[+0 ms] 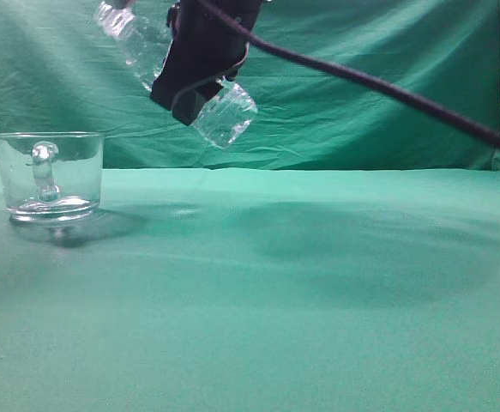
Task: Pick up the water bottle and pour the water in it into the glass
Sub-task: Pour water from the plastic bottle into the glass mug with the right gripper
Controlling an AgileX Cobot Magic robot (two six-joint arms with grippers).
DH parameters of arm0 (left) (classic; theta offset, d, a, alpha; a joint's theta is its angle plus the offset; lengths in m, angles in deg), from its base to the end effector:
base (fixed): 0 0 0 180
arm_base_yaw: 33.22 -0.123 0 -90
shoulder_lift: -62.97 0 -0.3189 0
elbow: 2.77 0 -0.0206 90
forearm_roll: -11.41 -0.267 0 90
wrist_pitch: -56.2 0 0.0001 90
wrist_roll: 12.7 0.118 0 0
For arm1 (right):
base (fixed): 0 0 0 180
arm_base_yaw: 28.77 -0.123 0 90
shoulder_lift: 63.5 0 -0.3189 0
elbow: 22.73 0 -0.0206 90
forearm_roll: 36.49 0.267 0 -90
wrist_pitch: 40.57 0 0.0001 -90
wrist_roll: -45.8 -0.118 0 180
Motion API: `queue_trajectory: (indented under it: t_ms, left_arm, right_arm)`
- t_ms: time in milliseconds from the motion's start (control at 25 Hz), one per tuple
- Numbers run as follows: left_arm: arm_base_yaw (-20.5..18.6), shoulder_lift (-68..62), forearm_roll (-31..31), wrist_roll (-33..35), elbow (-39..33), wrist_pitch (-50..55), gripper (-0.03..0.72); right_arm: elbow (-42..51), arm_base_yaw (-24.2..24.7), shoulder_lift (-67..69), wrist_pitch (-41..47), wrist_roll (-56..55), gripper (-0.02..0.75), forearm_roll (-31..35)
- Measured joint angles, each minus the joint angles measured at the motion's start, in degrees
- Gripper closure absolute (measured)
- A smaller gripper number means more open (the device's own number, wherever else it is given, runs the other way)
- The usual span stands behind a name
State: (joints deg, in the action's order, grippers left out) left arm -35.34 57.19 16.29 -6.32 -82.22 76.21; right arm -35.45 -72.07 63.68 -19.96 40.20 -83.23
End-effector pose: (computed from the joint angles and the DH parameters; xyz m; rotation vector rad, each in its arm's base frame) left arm 0.0610 -0.0012 0.1669 0.0152 1.8355 0.0212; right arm 0.4087 0.3435 0.2136 -1.3671 1.7683 -0.2529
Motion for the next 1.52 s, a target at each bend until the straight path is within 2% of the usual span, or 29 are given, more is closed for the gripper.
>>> queue_trajectory:
  t_ms: [480, 1200, 1520]
  left_arm:
    - [0.00, 0.00, 0.00, 0.00, 0.00, 0.00, 0.688]
    - [0.00, 0.00, 0.00, 0.00, 0.00, 0.00, 0.688]
    - [0.00, 0.00, 0.00, 0.00, 0.00, 0.00, 0.688]
  right_arm:
    - [-4.75, -1.36, 6.29, 0.14, 1.97, 0.462, -9.50]
    - [-5.37, -1.55, 6.55, 1.32, 2.20, 0.462, -33.48]
    - [-5.37, -1.55, 6.55, 2.44, 2.20, 0.462, -41.93]
